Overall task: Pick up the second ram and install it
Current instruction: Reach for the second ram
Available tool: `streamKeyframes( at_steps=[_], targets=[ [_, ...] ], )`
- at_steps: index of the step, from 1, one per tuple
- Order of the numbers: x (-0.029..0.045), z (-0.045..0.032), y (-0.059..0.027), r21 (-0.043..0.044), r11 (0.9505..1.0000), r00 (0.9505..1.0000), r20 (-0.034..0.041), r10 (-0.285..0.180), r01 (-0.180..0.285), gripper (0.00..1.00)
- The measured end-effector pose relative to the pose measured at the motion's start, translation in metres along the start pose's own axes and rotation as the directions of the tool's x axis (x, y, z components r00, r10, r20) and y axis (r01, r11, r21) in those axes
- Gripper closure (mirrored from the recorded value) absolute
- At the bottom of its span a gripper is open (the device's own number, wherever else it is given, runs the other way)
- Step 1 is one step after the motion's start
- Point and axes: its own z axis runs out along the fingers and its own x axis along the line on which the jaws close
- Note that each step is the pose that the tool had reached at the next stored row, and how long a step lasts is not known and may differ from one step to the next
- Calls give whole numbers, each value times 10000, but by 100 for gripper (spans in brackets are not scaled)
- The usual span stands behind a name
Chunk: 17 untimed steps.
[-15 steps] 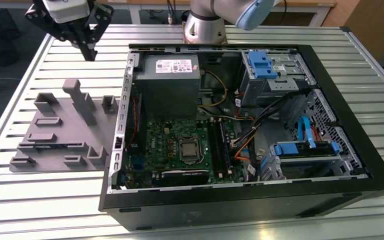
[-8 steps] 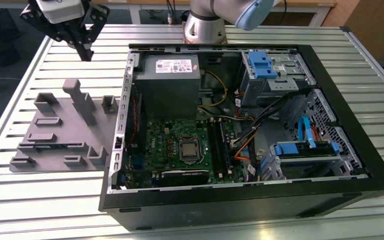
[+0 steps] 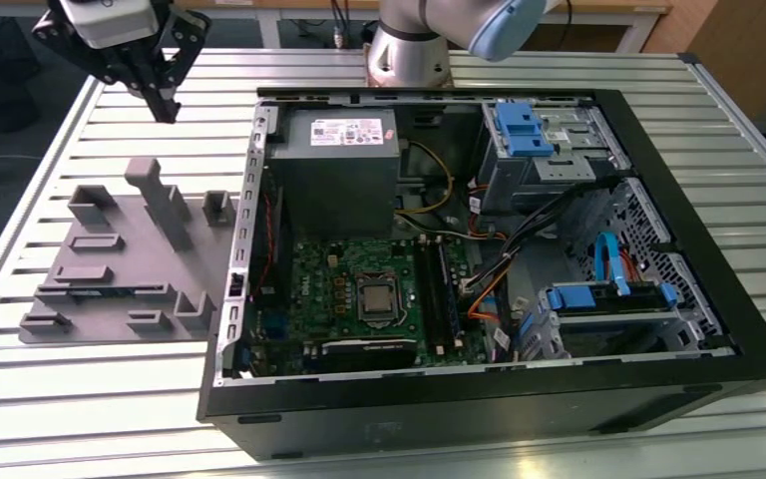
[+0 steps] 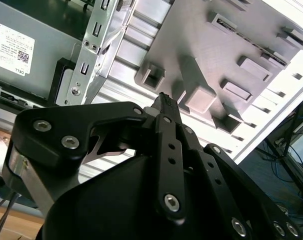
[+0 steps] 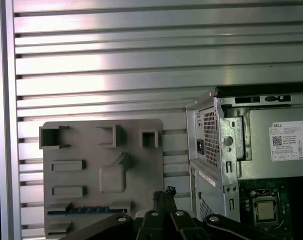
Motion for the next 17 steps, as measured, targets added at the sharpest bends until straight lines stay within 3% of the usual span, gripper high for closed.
streamKeyframes(
  at_steps=[17],
  targets=[
    [45,16,-4,2,10000,10000,-7,0,0,89]
  ],
)
